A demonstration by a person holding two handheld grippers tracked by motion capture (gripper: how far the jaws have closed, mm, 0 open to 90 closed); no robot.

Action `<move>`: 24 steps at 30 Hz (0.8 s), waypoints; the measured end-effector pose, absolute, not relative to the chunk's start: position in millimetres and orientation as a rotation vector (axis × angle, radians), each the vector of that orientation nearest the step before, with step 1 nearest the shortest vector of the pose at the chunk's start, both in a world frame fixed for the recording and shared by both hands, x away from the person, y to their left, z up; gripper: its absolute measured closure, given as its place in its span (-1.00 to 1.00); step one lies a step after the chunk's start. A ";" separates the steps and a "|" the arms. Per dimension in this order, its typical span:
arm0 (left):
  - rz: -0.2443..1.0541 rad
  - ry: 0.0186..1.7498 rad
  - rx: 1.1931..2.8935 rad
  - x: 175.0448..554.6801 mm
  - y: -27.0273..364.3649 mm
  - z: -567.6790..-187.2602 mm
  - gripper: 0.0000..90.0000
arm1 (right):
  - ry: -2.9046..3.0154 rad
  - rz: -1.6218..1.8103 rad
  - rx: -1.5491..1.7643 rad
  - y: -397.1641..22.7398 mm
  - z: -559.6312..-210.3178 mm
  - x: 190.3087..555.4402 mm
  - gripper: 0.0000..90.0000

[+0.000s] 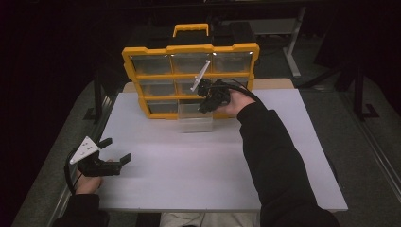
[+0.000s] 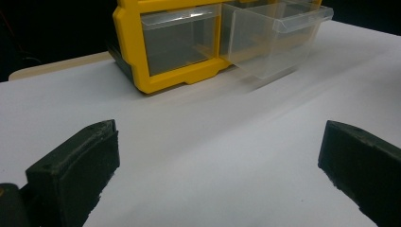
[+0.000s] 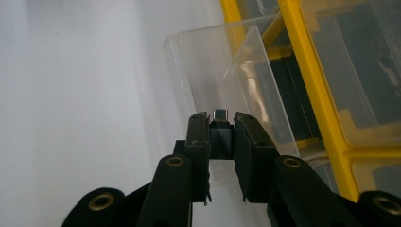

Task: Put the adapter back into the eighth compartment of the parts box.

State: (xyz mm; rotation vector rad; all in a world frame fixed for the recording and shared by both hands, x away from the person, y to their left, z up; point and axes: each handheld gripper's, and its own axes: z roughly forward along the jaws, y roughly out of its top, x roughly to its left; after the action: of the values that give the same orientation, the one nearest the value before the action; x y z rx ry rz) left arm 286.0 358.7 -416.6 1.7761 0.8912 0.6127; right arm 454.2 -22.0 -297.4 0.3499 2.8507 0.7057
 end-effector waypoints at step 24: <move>0.616 0.889 1.775 286.0 358.3 -416.5 -1.00 | 2.886 0.677 0.325 7.0 -319.8 470.5 0.66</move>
State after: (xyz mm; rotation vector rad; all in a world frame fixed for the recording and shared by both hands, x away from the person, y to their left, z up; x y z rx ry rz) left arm 286.0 358.3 -416.5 1.7751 0.8892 0.6157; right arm 470.5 7.0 -319.8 0.3248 2.8859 0.6767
